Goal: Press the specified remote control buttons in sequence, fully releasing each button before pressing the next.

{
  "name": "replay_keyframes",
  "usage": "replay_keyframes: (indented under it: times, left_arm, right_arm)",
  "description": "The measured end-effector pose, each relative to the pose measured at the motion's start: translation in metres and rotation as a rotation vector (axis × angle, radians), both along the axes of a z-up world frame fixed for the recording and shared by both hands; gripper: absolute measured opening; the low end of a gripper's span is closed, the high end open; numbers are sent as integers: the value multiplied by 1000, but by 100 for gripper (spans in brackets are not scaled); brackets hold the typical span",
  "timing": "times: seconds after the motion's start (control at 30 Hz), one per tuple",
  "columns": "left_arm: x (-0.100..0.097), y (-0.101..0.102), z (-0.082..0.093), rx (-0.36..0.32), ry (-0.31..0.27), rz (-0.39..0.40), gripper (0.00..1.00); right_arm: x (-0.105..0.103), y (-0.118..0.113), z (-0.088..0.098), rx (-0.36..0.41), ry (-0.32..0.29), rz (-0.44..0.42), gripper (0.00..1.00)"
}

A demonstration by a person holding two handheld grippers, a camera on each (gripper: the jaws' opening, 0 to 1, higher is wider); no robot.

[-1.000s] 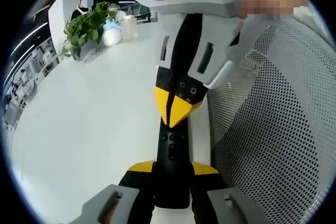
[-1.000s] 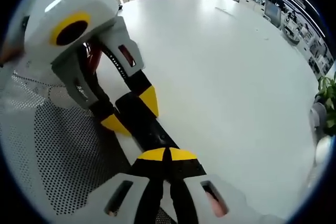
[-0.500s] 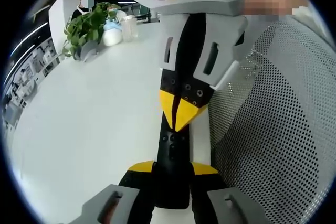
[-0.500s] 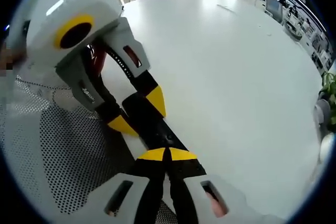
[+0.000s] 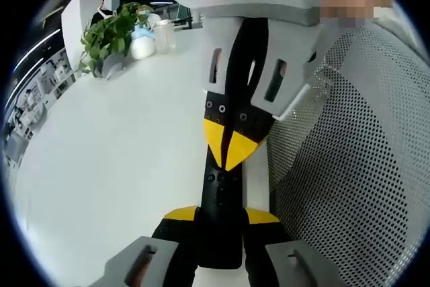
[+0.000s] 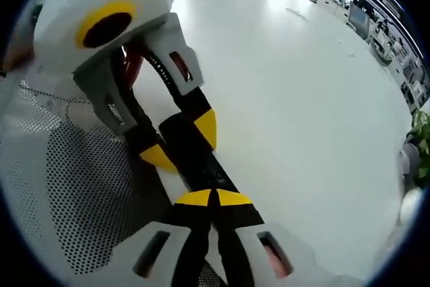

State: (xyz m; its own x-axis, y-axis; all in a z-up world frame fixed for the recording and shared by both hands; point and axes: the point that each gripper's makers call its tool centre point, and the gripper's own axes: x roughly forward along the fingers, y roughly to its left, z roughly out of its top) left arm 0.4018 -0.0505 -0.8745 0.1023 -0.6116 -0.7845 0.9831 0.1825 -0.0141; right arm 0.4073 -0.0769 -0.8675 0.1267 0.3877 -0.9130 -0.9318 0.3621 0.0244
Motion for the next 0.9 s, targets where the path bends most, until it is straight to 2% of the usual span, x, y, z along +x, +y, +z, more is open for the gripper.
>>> replay_keyframes:
  times: [0.03,0.23,0.33,0.53,0.8,0.9]
  left_arm:
    - [0,0,0,0,0,0,25]
    - [0,0,0,-3,0,-1,25]
    - [0,-1,0,-3,1,-4,25]
    - [0,-1,0,-5,1,-1,25]
    - [0,-1,0,-1,2,-3,25]
    - [0,-1,0,-3,2,-3,25]
  right_arm:
    - [-1,0,0,-1,-7,22,0]
    - [1,-1,1,30,34,-30,0]
    - [0,-1,1,44,33,-17,0]
    - [0,0,1,18,23,-7,0]
    - [2,-2,1,38,81,-87,0]
    - [1,-1,1,36,76,-84,0]
